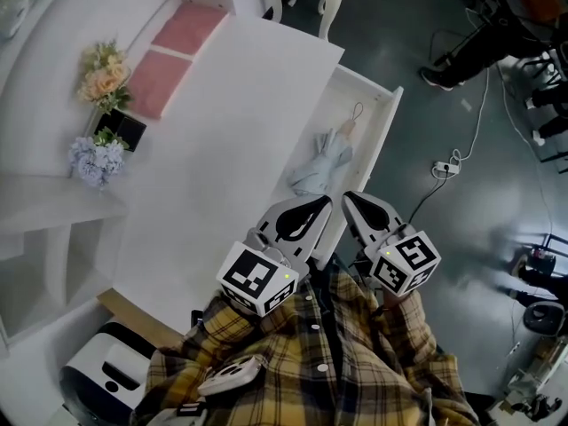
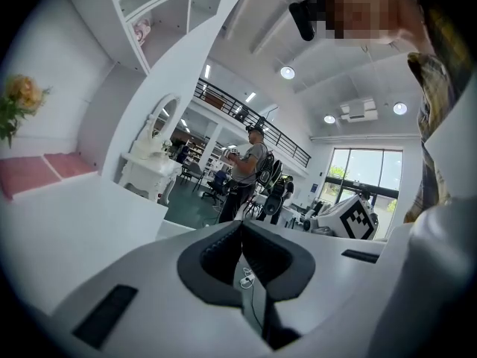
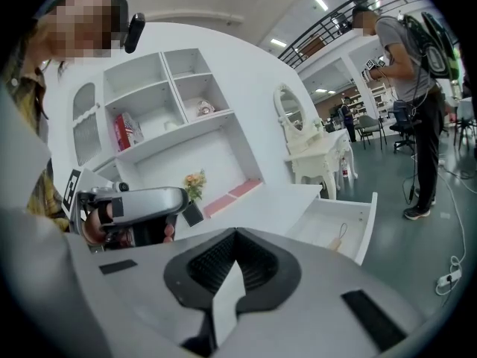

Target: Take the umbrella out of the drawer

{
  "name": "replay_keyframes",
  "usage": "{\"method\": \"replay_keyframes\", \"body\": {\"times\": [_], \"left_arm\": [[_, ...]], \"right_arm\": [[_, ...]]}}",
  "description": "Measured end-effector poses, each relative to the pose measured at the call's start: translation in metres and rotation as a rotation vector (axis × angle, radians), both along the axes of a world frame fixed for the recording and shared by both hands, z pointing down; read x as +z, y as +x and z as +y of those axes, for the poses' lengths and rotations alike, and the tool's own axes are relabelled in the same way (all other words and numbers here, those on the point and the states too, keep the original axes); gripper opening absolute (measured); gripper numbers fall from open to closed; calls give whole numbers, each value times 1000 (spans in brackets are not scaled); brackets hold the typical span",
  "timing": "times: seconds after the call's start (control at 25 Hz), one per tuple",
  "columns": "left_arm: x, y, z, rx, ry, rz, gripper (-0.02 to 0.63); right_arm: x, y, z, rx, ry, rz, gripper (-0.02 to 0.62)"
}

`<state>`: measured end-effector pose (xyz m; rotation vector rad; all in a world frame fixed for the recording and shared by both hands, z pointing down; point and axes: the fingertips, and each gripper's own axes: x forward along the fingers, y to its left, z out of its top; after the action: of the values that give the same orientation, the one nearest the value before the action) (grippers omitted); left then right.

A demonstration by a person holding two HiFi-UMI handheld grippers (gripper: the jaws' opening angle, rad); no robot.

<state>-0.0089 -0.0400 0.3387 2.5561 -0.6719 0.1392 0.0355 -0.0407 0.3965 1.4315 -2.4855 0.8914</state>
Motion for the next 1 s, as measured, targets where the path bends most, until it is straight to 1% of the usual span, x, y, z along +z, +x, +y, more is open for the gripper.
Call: {"method": "replay_keyframes", "body": {"times": [0.16,0.44,0.8,1.0], "left_arm": [[11,4,-5,16,-15,-13,21],[34,16,-9,52,-30,-58,21],[65,29,-21,48,-48,-124,21],[80,40,-29,37,-44,-159,21]], "right_arm": [[11,2,2,9,-26,4,17],[28,6,4,14,-47,3,17],[46,13,12,8,-63,-6,17],[48,13,12,-6,-39,-24,17]]}}
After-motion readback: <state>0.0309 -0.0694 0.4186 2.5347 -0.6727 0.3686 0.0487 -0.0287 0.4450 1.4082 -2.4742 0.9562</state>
